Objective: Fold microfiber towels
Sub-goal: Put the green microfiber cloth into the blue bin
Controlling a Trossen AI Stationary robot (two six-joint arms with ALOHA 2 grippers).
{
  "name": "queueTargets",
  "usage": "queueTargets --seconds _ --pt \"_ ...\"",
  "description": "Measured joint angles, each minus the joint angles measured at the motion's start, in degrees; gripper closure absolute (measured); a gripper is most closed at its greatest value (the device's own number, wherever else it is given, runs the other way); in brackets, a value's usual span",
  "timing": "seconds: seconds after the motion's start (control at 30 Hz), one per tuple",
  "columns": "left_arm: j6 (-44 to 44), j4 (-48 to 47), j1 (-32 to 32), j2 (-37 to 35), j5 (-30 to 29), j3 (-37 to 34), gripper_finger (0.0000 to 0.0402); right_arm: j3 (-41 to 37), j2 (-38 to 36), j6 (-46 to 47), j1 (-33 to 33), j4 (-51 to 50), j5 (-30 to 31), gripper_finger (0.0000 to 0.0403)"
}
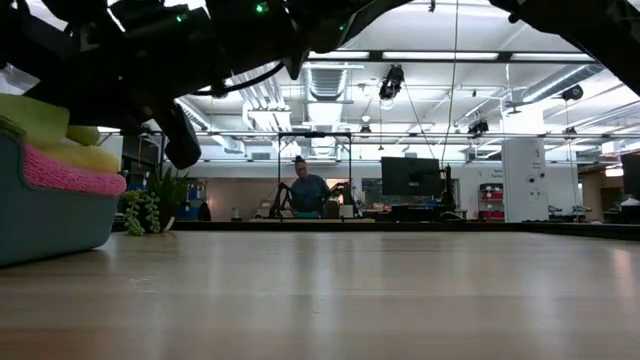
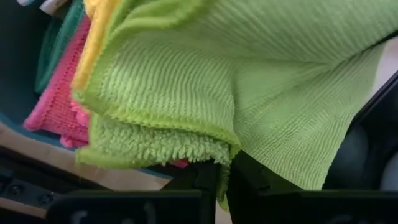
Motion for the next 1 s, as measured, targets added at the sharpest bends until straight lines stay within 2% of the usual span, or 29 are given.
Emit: queueTargets --seconds 0.17,0.37,0.5,0.7,0.87,1.0 --pt "1.1 -0.8 -0.1 0.6 2.6 0.0 0.0369 0.0 -0.3 -1.4 0.5 -1.7 -0.3 0.0382" --pt "-0.2 -4.9 -0.1 -0.5 2.9 -0.1 0.0304 -0.1 -0.6 -1.5 0.5 -3.2 -0.1 0.0331" --pt "-0.4 -7.8 -0.1 -0.9 2.7 -0.1 0.0275 -0.1 -1.0 -1.6 0.5 -4.5 1.7 0.0299" --pt "-0.4 -7.9 -0.1 -1.4 3.4 -0.1 0.0267 -0.1 -2.3 -2.4 0.2 -8.3 5.4 0.0267" --pt "-0.4 -8.5 -0.1 -2.1 4.3 0.4 0.0267 -0.1 -2.4 -2.4 0.1 -10.8 5.5 0.0252" --pt "0.6 -8.9 -0.1 -2.1 2.8 3.8 0.0267 -0.1 -2.5 -2.3 -0.1 -13.3 5.5 0.0242"
